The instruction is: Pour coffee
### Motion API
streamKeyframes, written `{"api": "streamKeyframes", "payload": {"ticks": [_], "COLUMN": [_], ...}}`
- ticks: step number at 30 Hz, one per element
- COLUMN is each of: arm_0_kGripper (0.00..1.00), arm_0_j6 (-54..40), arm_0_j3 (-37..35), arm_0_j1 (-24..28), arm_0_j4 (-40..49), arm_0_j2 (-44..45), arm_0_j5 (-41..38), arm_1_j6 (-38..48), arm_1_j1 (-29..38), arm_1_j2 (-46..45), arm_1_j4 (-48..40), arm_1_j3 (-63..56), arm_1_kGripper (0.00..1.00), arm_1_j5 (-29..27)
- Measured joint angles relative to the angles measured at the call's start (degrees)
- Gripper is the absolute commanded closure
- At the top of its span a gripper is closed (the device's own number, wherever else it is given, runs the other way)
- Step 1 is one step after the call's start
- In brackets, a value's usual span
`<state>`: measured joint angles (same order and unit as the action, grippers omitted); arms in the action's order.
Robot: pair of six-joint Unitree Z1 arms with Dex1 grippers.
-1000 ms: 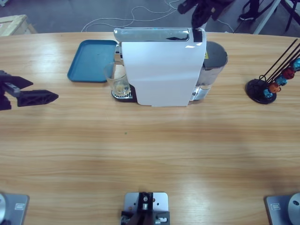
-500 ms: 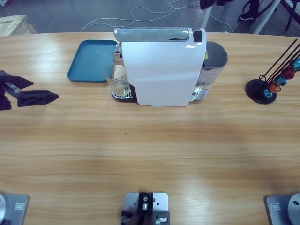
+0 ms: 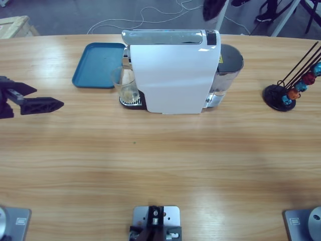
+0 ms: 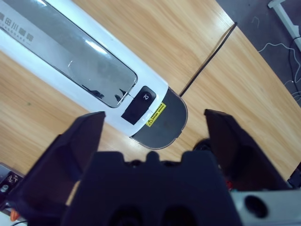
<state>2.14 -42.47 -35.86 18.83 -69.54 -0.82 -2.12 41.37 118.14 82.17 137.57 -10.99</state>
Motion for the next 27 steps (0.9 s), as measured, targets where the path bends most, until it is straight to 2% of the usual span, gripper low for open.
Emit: {"api": "streamKeyframes", "payload": {"ticks": [4,7,13,20,27], "arm_0_kGripper": [0.018,0.018,0.018,0.021,0.023], "arm_0_j6": [0.0,0.0,-1.6,-1.8,-4.3], "arm_0_j3": [0.0,0.0,2.0,5.0,8.9], "arm_0_j1": [0.0,0.0,-0.1,-1.4,-1.6], "arm_0_j4": [-0.1,-0.1,-3.4,-8.6,-11.8], "arm_0_j2": [0.0,0.0,0.1,1.4,9.8], "arm_0_j5": [0.0,0.0,-1.2,-2.0,-2.5], "arm_1_j6": [0.2,0.6,2.8,3.4,2.2], "arm_1_j1": [0.0,0.0,0.0,0.0,0.0], "arm_1_j2": [-0.1,-4.1,-24.7,-48.6,-63.3], "arm_1_j4": [0.0,-5.0,-25.6,-48.1,-59.3], "arm_1_j3": [-0.6,-8.6,-38.4,-71.2,-91.4], "arm_1_kGripper": [0.000,0.000,0.000,0.000,0.000], "arm_1_j5": [0.1,1.7,7.4,8.7,10.8]}}
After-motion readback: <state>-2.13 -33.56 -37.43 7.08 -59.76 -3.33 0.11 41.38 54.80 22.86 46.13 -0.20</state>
